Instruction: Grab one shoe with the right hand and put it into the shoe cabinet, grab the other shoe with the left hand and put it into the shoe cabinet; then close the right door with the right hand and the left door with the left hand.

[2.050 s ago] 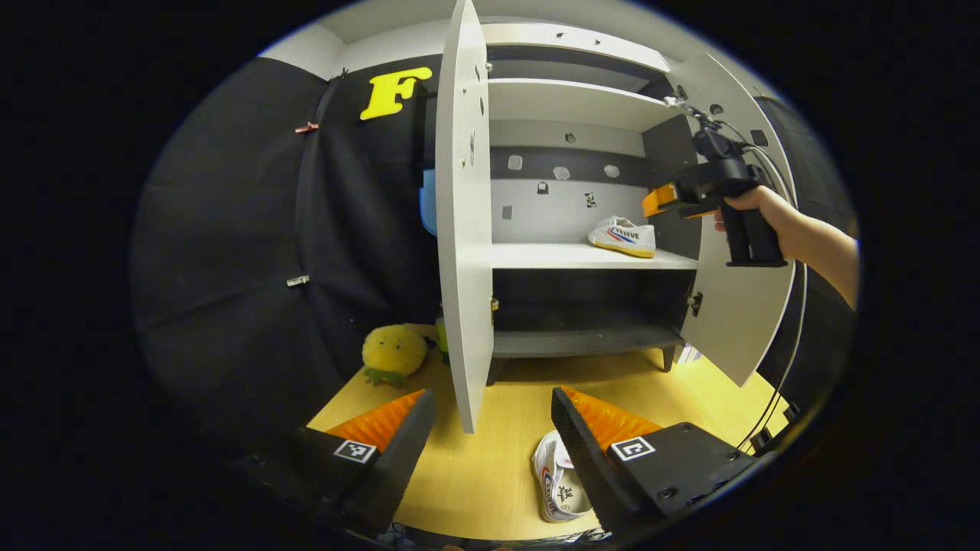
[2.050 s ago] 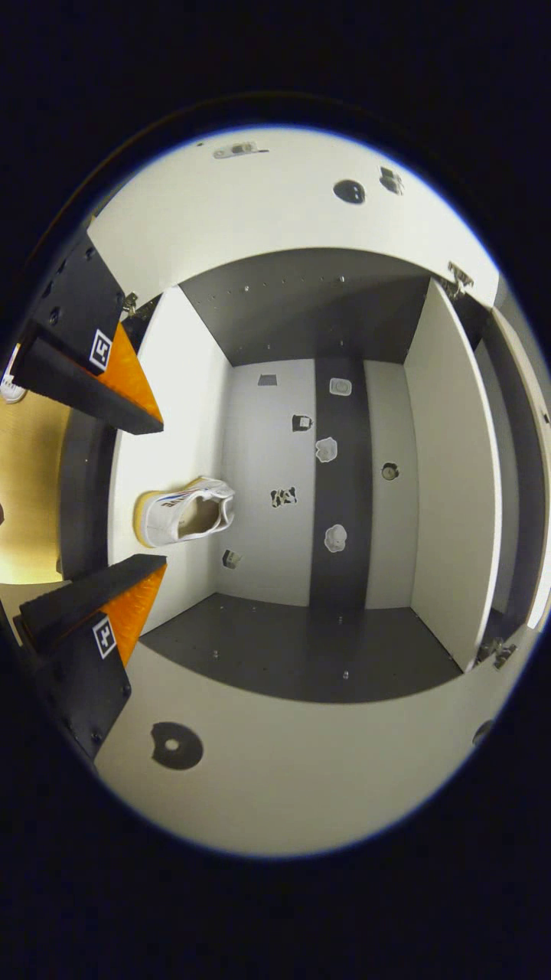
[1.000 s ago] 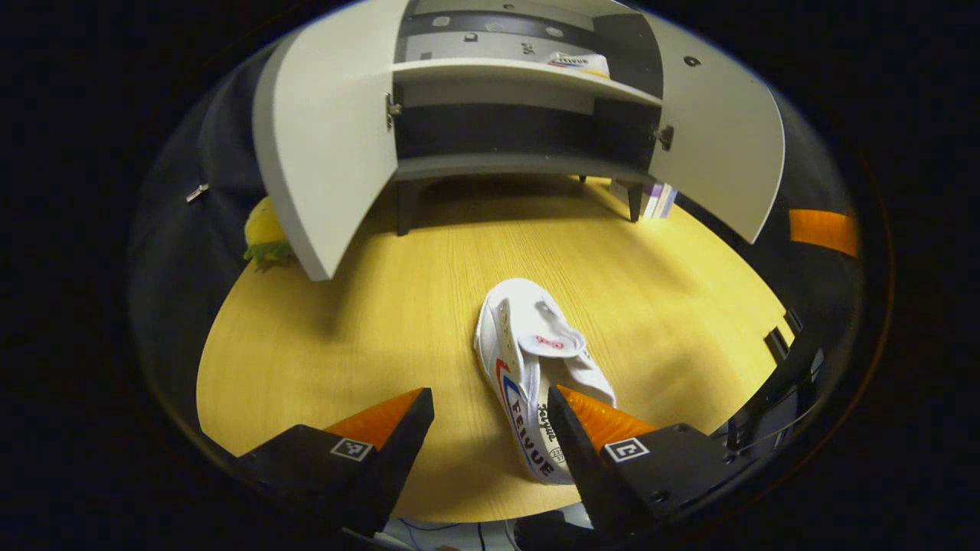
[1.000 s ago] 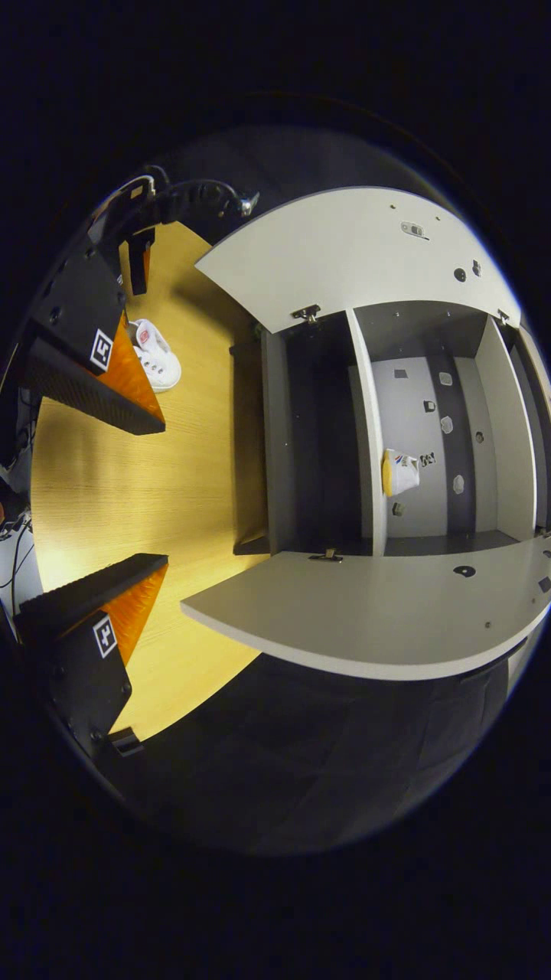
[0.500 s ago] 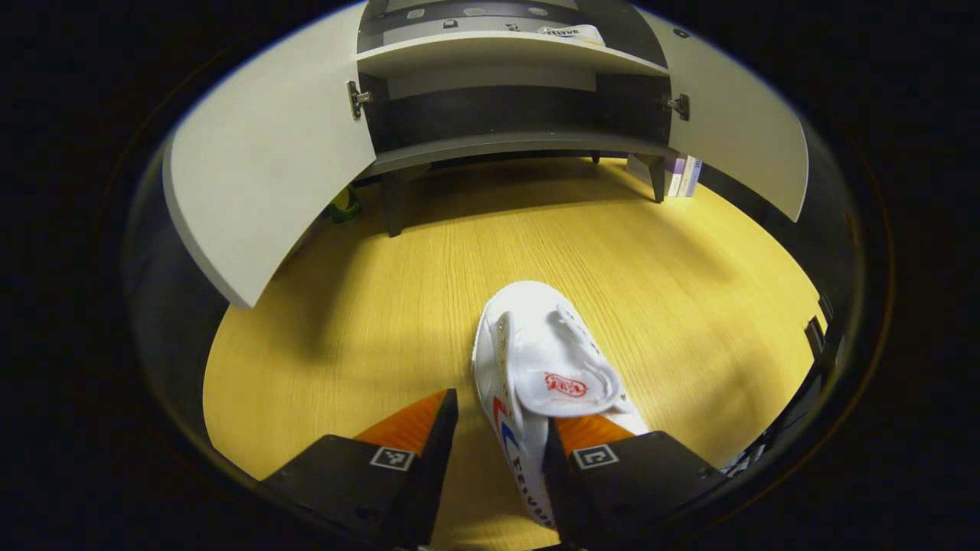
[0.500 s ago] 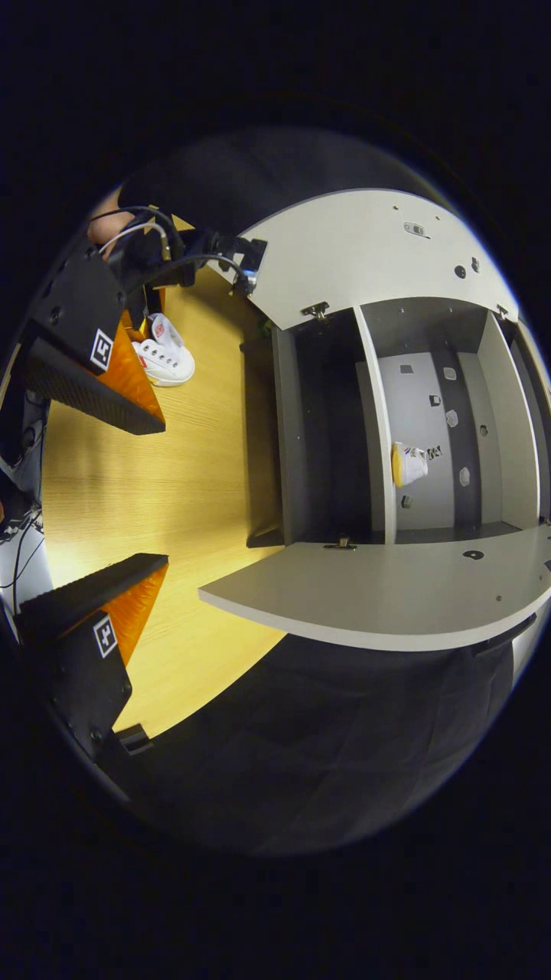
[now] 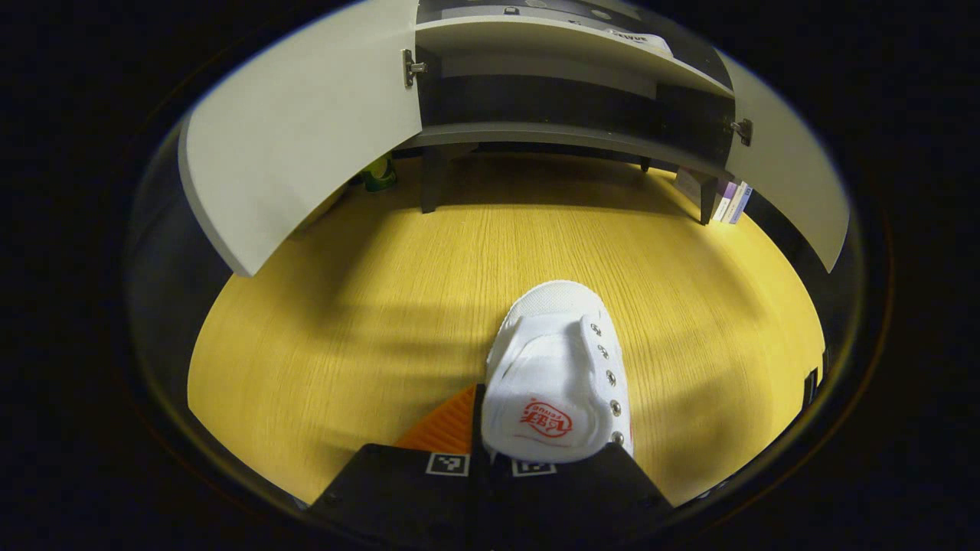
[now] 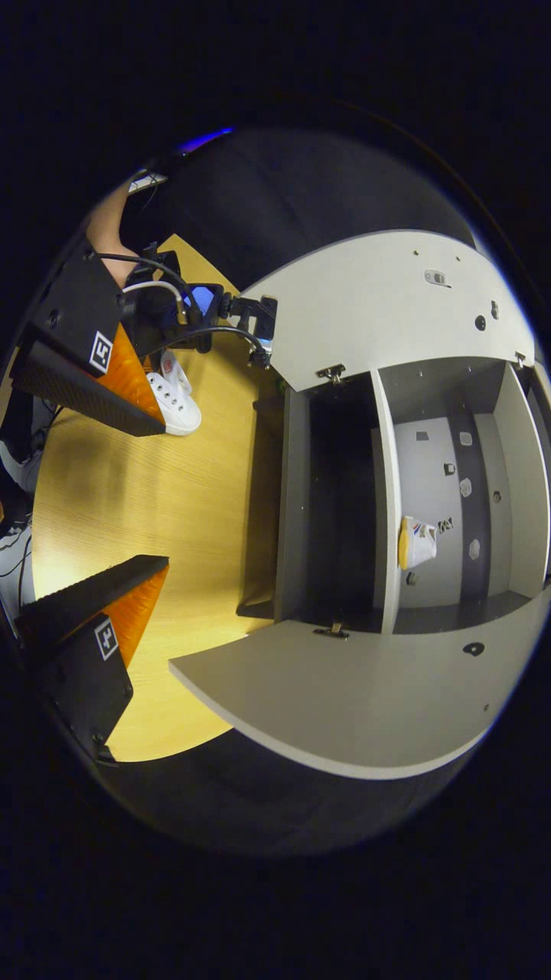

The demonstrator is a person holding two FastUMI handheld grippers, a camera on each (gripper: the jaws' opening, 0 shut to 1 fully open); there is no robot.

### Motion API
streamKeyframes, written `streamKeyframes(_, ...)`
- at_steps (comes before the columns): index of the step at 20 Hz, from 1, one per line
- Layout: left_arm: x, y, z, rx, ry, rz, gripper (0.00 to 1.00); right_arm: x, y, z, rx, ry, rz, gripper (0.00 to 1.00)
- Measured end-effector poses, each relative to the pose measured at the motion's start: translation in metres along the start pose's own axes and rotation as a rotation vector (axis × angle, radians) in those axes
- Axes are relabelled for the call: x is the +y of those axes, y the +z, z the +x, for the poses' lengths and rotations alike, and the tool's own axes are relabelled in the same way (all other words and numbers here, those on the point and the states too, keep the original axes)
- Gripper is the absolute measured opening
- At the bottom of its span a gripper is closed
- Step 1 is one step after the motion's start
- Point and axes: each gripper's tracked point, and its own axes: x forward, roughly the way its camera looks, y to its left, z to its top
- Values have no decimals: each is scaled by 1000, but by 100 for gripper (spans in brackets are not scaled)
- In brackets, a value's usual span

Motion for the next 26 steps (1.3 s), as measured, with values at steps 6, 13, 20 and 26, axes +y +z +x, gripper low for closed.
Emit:
streamKeyframes(6,-9,8,-20,-23,43,58,5,-2,15,5,-37,54,-35,99)
streamKeyframes(13,-9,84,-91,-155,68,-19,5,-42,28,-12,-128,15,-48,99)
streamKeyframes(20,-19,217,-176,-295,46,1,5,-62,38,-34,-210,9,-60,99)
streamKeyframes(26,-19,340,-195,-381,45,4,5,-79,29,-50,-238,24,-38,99)
